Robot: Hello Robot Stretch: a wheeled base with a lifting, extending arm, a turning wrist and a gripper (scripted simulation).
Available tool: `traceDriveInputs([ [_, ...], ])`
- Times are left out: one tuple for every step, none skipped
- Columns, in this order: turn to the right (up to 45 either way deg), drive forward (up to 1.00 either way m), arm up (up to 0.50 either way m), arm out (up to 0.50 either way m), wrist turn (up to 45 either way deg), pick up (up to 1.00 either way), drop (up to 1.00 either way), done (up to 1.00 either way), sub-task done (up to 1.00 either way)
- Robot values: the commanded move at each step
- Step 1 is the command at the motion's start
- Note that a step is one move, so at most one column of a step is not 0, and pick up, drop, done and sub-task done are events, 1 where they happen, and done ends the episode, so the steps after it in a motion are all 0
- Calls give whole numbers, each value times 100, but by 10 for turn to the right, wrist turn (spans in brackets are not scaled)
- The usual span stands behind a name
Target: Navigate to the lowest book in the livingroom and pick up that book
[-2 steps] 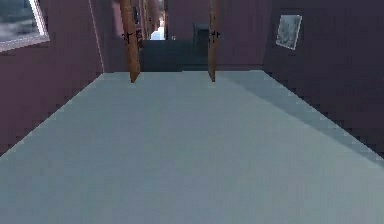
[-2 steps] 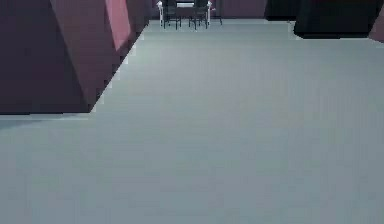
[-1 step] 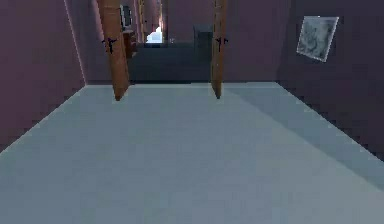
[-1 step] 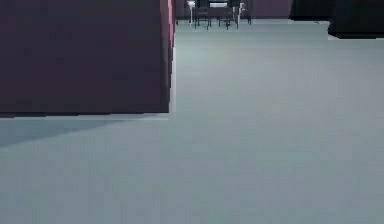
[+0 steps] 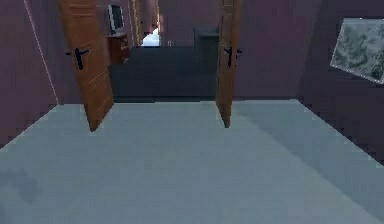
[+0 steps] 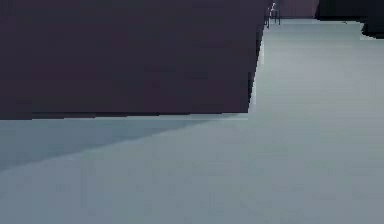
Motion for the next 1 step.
traceDriveInputs([
  [0, 100, 0, 0, 0, 0, 0, 0, 0],
])
